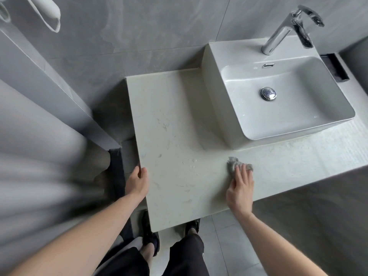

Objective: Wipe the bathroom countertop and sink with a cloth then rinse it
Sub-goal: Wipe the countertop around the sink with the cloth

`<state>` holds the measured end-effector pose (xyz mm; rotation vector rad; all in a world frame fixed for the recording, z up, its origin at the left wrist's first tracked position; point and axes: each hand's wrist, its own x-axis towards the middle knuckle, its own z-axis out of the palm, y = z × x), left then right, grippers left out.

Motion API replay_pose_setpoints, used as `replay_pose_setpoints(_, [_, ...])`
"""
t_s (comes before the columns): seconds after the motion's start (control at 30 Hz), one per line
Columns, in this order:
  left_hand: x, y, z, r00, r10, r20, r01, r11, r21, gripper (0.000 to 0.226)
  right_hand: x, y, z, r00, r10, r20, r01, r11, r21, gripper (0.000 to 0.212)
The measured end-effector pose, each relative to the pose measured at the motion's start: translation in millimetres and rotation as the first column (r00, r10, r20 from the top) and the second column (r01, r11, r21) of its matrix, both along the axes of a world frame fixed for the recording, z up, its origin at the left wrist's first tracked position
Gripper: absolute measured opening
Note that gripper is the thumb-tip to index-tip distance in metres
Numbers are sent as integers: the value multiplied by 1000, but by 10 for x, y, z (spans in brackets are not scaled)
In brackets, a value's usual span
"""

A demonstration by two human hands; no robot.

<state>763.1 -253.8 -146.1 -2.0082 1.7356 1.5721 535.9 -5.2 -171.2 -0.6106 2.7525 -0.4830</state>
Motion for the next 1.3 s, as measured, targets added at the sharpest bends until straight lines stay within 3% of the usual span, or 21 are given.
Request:
replay_pose_setpoints(0.17, [0,87,-63,992,93,-85,-97,995,-41,52,894,-469,-25,964,257,62,-250,962,-107,76])
replay_pose_setpoints(0.33, [28,64,-114,984,137,-117,-142,989,-36,54,1549,-703,18,817,571,75,-553,815,-175,84])
replay_pose_setpoints(0.47, [28,11,-92,981,133,-139,-134,991,-2,47,1591,-749,12,729,675,117,-642,733,-226,82])
replay_pose_setpoints(0.57, [17,15,-59,978,149,-145,-149,989,14,49,1325,-694,18,738,663,122,-605,731,-315,74])
replay_pose_setpoints(0.77, [15,75,-50,975,150,-167,-151,989,6,49,352,-385,42,936,350,35,-315,878,-360,62])
replay_pose_setpoints(0.87, [3,119,-68,977,143,-160,-151,988,-40,48,-178,-286,3,968,251,-28,-250,932,-264,56])
replay_pose_setpoints(0.97, [5,160,-123,982,135,-134,-146,986,-76,49,-442,-228,-45,957,288,-13,-288,955,-64,62])
replay_pose_setpoints(1.1, [40,180,-228,976,163,-144,-176,981,-81,53,-196,-342,-140,964,263,-32,-262,964,41,66])
replay_pose_setpoints(1.2, [15,196,-252,960,245,-136,-250,968,-26,53,215,-682,-178,964,259,-61,-259,966,7,65])
replay_pose_setpoints(1.3, [6,199,-160,913,375,-160,-372,927,45,48,639,-1057,-191,929,368,-48,-371,926,-72,65])
